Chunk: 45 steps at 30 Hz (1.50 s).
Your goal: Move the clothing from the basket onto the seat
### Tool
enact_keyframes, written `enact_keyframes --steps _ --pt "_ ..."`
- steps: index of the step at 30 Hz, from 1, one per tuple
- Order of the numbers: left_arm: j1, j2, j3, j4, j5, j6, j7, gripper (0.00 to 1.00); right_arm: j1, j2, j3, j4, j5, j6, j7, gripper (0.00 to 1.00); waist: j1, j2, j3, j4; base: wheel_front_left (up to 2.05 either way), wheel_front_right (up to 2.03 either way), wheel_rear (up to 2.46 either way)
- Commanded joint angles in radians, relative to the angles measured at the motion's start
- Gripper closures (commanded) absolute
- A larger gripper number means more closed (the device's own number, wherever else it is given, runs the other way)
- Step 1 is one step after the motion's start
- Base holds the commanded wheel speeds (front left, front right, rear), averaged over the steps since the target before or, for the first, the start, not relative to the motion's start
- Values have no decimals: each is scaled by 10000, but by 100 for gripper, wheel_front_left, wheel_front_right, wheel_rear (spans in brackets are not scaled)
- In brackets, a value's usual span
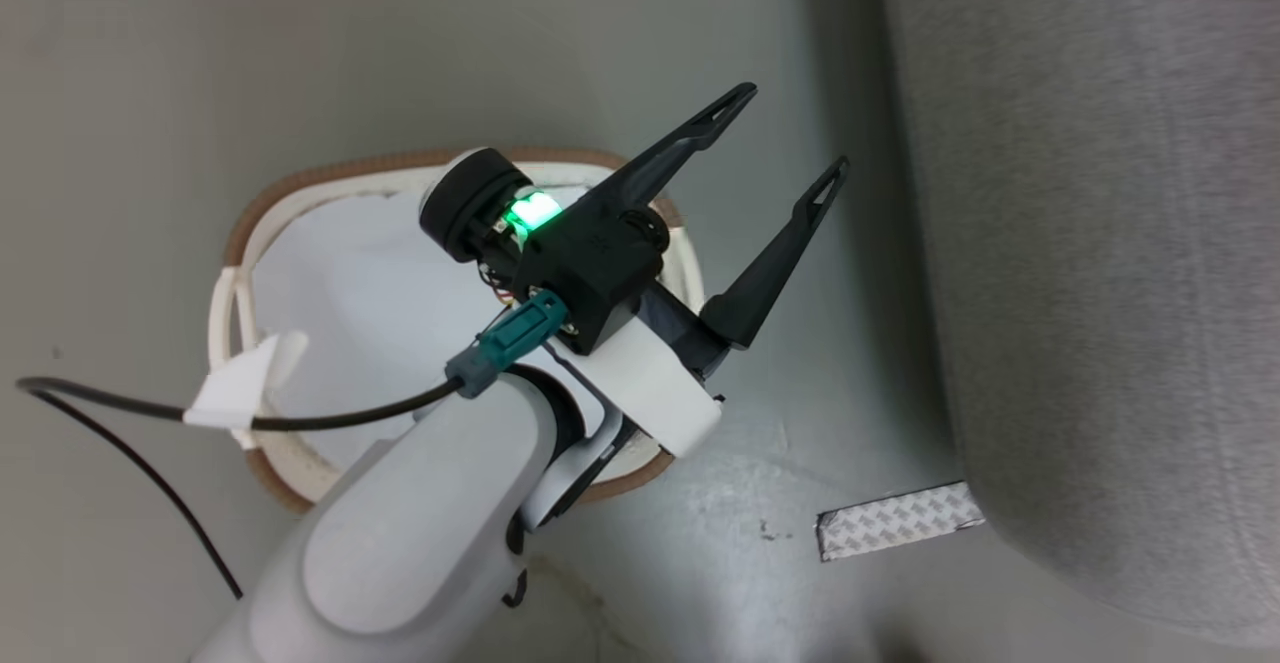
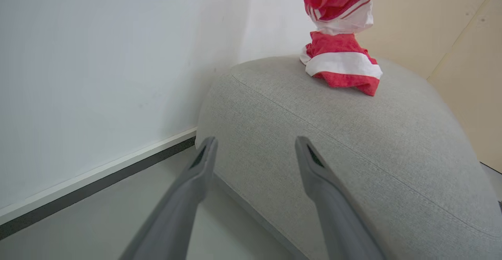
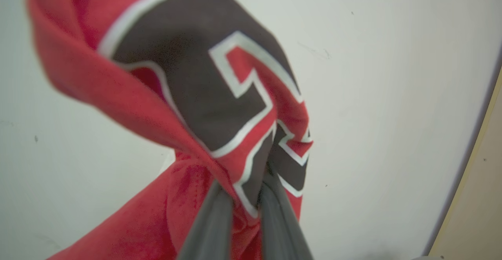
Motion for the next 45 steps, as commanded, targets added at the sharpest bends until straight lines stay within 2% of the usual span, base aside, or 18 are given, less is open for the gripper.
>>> enact_keyframes --steps 1,4,13,20,21,23,24,25,36,41,45 --pt "3 34 -6 -23 89 23 -68 0 -105 -74 -101 384 -127 -26 25 100 -2 0 299 242 0 0 0" --pt "-16 73 -24 -59 112 56 -3 0 111 -2 -291 1356 -347 -26 -87 100 -2 0 471 281 0 0 0" --pt "152 132 -73 -142 41 248 113 0 1219 755 -736 4275 -916 -26 -489 100 -2 0 543 304 0 0 0" --pt "510 262 -10 -117 -186 370 46 0 1607 1265 -913 5583 -1118 -26 -905 100 -2 0 41 214 0 0 0" --pt "547 272 4 -118 -224 393 37 0 1627 1367 -879 5689 -1142 -25 -947 93 -2 0 -56 190 0 0 0" --pt "628 309 7 -107 -245 405 -4 0 1653 1459 -753 5816 -1236 -26 -1034 52 -2 0 -286 148 0 0 0" --pt "681 324 23 -99 -282 423 -27 0 1715 1460 -715 5862 -1279 -26 -1112 4 -2 0 -419 123 0 0 0" --pt "724 336 37 -82 -327 426 -58 0 1781 1485 -690 5929 -1318 -26 -1153 0 -2 0 -555 99 0 0 0" --pt "1881 635 384 150 -885 711 -700 0 3021 1726 144 5937 -1495 -26 -1524 0 -2 0 -2165 -17 0 0 0" --pt "2753 859 652 289 -1261 978 -1124 0 4277 1790 660 5216 -1211 -26 -1662 0 -2 0 -3014 118 0 0 0" --pt "3448 1088 911 331 -1396 1225 -1448 0 5401 1729 978 4177 -1072 -26 -1678 0 -2 0 -3630 273 0 0 0"
